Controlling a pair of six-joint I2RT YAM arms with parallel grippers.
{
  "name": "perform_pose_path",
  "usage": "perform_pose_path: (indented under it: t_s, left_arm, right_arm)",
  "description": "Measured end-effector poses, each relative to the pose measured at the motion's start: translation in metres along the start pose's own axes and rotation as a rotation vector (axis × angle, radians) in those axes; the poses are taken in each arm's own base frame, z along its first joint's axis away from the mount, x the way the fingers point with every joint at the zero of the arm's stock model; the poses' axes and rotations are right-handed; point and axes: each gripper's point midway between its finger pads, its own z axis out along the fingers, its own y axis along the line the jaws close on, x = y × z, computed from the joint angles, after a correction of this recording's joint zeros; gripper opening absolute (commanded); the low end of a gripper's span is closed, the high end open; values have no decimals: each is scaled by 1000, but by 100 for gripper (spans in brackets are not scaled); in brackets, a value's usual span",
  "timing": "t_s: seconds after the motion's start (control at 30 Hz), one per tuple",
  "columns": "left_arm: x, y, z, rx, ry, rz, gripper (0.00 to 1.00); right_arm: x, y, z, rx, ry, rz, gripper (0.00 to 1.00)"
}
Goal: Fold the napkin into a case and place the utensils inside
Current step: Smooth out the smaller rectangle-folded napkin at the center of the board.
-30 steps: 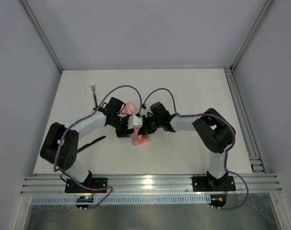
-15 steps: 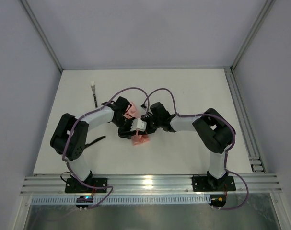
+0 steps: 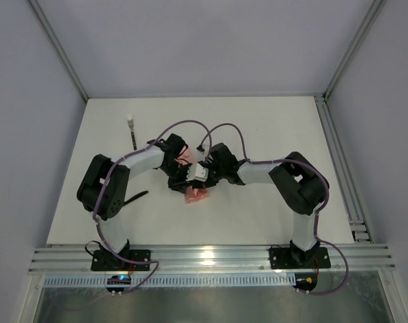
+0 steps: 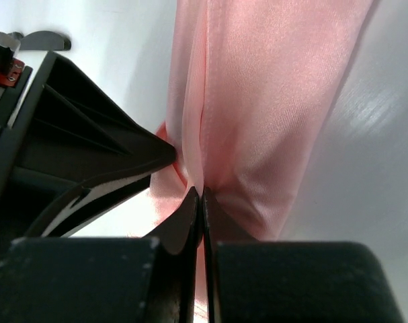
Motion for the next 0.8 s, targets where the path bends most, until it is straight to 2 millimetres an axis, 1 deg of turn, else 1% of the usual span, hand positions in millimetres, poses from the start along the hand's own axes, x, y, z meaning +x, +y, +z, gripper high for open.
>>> perform_pose_path:
  t_s: [0.03, 0.1, 0.13, 0.2, 0.23, 0.53, 0.67, 0.8]
  left_arm:
    - [-1, 1, 0, 5, 0, -3, 19]
    - [-1, 1, 1, 13, 0, -9, 15]
    - [-1, 1, 0, 16, 1, -9, 10]
    - [-2, -1, 0, 25, -1, -13, 6]
    - [-2, -1, -1, 28, -2, -15, 0]
    - [0, -6, 0, 29, -8, 0, 0]
    - [2, -12, -2, 20, -9, 28, 0]
    - [4, -13, -1, 13, -7, 50, 0]
  right_arm:
    - [-1, 1, 1, 0, 1, 0, 4]
    - [-3, 1, 3, -1, 2, -1, 4]
    - [-4, 1, 4, 0, 3, -1, 4]
    - [-6, 2, 5, -1, 0, -1, 4]
    - [-7, 2, 6, -1, 0, 1, 4]
    - [-15, 6, 15, -5, -19, 50, 4]
    - [-19, 10, 23, -21, -41, 90, 4]
    - [-26, 14, 34, -36, -68, 120, 4]
